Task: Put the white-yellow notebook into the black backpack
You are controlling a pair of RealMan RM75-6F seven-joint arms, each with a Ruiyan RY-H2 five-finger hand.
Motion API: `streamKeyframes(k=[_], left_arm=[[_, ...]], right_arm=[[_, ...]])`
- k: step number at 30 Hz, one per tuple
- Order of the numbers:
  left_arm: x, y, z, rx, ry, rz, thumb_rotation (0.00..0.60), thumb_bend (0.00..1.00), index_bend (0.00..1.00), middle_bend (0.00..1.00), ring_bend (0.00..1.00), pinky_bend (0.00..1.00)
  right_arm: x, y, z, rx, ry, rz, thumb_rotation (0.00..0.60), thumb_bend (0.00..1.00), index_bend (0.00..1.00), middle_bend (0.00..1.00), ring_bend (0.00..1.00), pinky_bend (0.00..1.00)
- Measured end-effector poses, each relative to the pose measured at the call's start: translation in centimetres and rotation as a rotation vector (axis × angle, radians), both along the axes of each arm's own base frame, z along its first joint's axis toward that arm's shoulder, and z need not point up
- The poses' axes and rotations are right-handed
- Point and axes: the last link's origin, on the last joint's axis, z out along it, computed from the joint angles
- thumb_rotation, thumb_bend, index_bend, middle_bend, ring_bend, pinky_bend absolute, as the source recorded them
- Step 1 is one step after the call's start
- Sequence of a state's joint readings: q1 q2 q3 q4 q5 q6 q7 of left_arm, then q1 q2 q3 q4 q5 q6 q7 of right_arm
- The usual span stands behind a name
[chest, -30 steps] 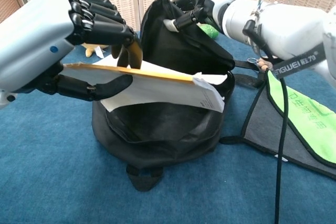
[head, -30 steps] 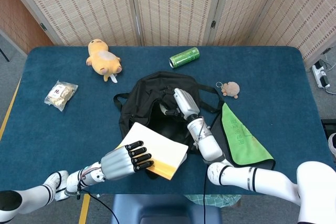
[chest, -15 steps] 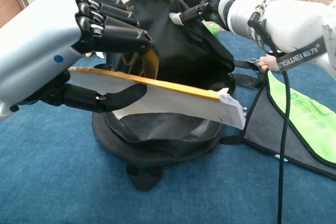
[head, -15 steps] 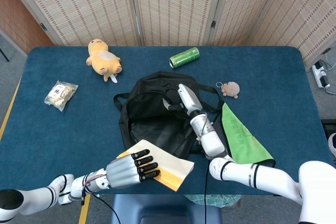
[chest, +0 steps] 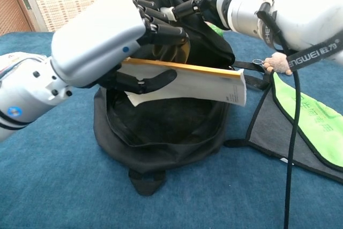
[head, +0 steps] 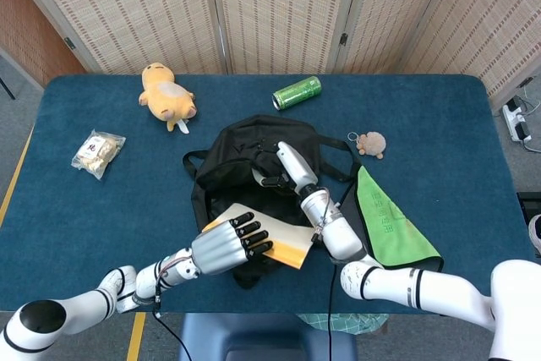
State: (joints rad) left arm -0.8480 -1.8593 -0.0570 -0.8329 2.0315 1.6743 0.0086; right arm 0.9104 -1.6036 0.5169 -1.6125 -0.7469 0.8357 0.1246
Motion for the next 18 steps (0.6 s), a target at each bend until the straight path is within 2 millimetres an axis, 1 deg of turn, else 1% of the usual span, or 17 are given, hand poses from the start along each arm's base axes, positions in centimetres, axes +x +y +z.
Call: streamKeyframes(k=[4,8,11,18], left_arm=[[-0.7,1.7,-1.0,0.059,0.051,0.042,0.6,0.48,0.7,0.71,0.62,0.58],[-2.0,2.9,-2.2,0.112,0.122,0.114,0.6,0.48,0.7,0.71,0.62,0.58],[-3.2,3.1,-2.9,0.127,0.158,0.172,0.6,0.48,0.7,0.71,0.62,0.58],[-5.1,3.3,-2.7,0.165,0.184,0.278,0.6,0.48,0.7,0.71,0.63,0.58]], right_arm=[[0.3,0.4,0.2,0.016,-0.011,0.012,0.6,0.66,0.54,0.29,0.24,0.14],[0.3,0.7,0.2,0.027,-0.015,0.015,0.6,0.66,0.54,0.28,0.24,0.14],[0.3,1.0,0.2,0.034,-0.013,0.021,0.6,0.66,0.54,0.28,0.24,0.14],[-0.1,1.4,0.7,0.029,-0.006,0.025,0.6,0.66,0.54,0.28,0.24,0.14]])
